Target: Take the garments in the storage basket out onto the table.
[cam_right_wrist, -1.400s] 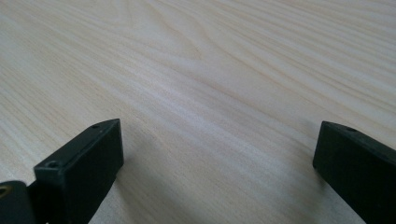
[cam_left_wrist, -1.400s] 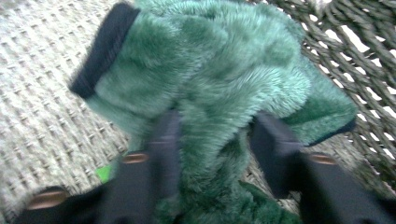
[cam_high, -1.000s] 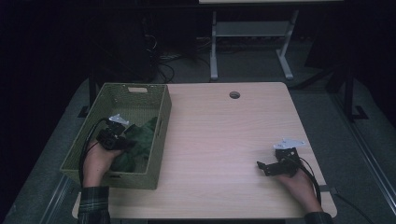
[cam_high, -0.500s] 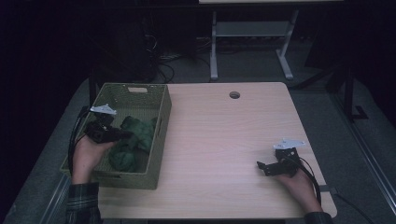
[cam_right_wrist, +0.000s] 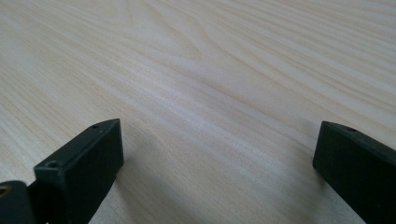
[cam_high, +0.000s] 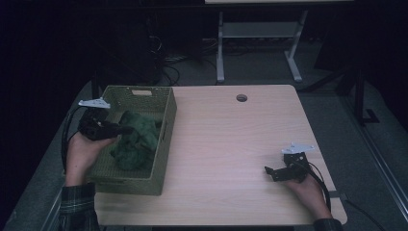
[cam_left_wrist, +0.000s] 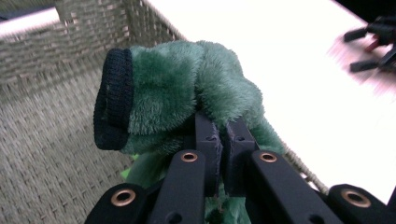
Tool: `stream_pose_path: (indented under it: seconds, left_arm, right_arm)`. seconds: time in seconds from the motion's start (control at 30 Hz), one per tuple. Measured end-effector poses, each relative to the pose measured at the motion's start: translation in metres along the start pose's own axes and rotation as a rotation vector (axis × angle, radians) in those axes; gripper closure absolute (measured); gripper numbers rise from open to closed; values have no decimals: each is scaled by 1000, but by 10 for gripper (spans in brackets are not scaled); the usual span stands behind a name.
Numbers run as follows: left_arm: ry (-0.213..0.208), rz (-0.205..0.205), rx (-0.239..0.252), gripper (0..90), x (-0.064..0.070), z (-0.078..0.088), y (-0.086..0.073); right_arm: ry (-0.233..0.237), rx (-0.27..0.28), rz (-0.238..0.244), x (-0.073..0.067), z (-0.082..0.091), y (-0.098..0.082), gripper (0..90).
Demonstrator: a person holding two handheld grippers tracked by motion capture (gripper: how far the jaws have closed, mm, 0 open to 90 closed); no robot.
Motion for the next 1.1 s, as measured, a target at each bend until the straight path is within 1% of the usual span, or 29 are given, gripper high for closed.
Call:
stream_pose_path:
  seconds: [0.03,0.13,0.27,0.43,0.6,0.7,0.9,0.97,1.03,1.07,1.1]
  left_arm:
    - [-6,5,11,866,2,2,2]
    - [-11,0,30,866,6,9,8]
    - [-18,-15,62,868,14,19,18]
    - [-16,-43,97,869,26,30,33]
    - [-19,-70,129,869,39,36,48]
    - [-32,-78,149,869,47,40,56]
    - [-60,-108,172,869,62,42,68]
    - [-73,-119,180,869,70,41,72]
    - [-78,-119,184,869,73,40,73]
    - [-91,-127,188,869,79,37,75]
    - [-91,-127,188,869,79,37,75]
  right_arm:
    - [0,0,0,0,0,0,14]
    - [0,0,-1,0,0,0,14]
    - [0,0,0,0,0,0,14]
    - [0,0,0,0,0,0,14]
    - [0,0,0,0,0,0,14]
    - [0,0,0,0,0,0,14]
    - [0,1,2,0,0,0,14]
    - [-1,0,1,0,0,0,14]
    - [-1,0,1,0,0,0,14]
    - [-1,0,0,0,0,0,14]
    - [-1,1,1,0,0,0,14]
Point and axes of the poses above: each handheld gripper's, and its own axes: z roughly backward along the jaws, y roughly out of its top, x roughly to its right, the point moved 7 cm from there along -z, roughly forward along the jaws, and after that the axes turned 14 degrees about z, right-handed, at the moved point
